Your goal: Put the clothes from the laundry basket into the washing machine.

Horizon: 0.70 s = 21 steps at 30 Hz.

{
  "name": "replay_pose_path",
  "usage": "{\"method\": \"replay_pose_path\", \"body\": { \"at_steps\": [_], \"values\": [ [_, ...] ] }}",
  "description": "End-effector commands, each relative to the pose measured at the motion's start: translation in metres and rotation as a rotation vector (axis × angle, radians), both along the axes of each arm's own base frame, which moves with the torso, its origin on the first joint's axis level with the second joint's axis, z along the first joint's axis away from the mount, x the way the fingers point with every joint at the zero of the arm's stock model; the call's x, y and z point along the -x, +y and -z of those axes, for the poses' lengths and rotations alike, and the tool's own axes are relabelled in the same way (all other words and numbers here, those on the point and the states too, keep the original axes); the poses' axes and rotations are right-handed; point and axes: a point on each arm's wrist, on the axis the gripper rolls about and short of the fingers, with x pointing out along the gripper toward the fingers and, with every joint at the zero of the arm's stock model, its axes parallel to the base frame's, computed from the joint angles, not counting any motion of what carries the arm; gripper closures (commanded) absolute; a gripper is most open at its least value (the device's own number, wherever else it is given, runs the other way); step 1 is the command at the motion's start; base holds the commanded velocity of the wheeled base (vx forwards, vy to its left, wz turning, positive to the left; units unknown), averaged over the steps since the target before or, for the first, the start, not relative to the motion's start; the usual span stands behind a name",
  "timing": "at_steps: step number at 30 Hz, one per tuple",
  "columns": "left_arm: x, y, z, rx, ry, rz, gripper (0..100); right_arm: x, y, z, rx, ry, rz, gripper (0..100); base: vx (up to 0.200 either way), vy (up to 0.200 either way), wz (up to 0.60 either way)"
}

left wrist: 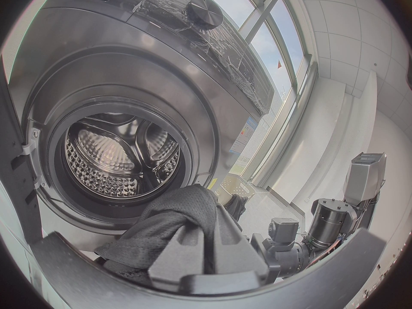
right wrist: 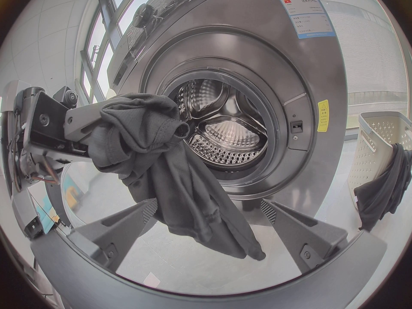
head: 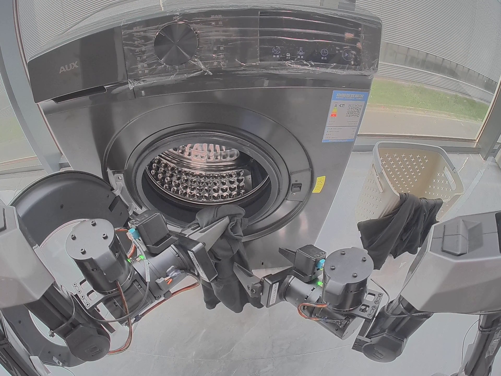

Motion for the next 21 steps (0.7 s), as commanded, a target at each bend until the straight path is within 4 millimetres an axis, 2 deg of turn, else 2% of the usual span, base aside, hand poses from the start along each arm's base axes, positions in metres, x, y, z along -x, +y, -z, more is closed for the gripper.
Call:
{"method": "replay_pose_path", "body": {
  "at_steps": [1,11,21],
  "values": [
    [0.000,0.000,-0.001,0.004,-0.004,0.001,100,-0.007,0.009,0.007,-0.002,-0.003,0.000,0,0.000,0.000,0.00],
    [0.002,0.000,-0.002,0.008,-0.007,0.005,100,-0.025,0.023,0.018,-0.012,-0.040,0.008,0,0.000,0.000,0.00],
    [0.002,-0.001,-0.002,0.007,-0.006,0.007,100,-0.026,0.033,0.021,-0.035,-0.059,-0.009,0,0.000,0.000,0.00]
  ]
}}
